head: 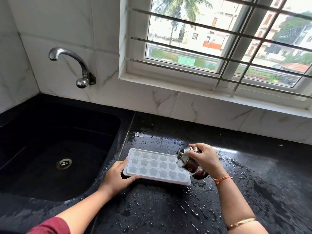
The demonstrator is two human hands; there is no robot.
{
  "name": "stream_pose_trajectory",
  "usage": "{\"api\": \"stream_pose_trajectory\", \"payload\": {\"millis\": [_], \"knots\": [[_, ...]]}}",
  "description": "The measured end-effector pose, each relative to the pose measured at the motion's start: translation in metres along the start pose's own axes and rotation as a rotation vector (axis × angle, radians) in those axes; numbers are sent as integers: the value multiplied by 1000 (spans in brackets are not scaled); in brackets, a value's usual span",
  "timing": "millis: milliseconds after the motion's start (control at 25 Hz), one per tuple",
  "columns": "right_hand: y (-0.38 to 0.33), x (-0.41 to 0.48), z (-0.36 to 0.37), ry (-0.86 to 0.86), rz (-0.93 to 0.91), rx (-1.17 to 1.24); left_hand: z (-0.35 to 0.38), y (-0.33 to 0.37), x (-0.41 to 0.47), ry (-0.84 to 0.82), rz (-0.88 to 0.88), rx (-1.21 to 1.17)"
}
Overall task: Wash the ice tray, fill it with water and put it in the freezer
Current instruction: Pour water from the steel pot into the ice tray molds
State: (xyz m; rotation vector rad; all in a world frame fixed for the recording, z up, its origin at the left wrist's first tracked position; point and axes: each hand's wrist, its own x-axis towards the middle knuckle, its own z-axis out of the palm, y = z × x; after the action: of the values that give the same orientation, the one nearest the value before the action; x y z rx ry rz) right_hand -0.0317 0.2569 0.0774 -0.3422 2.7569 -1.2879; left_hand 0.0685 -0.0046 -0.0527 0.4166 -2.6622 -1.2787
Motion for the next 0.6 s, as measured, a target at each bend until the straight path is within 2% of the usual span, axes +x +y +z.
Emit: {"api": "stream_pose_trajectory", "payload": {"millis": [600], "knots": [[1,3,3,24,-25,0,-1,-2,0,-8,-8,4]]}}
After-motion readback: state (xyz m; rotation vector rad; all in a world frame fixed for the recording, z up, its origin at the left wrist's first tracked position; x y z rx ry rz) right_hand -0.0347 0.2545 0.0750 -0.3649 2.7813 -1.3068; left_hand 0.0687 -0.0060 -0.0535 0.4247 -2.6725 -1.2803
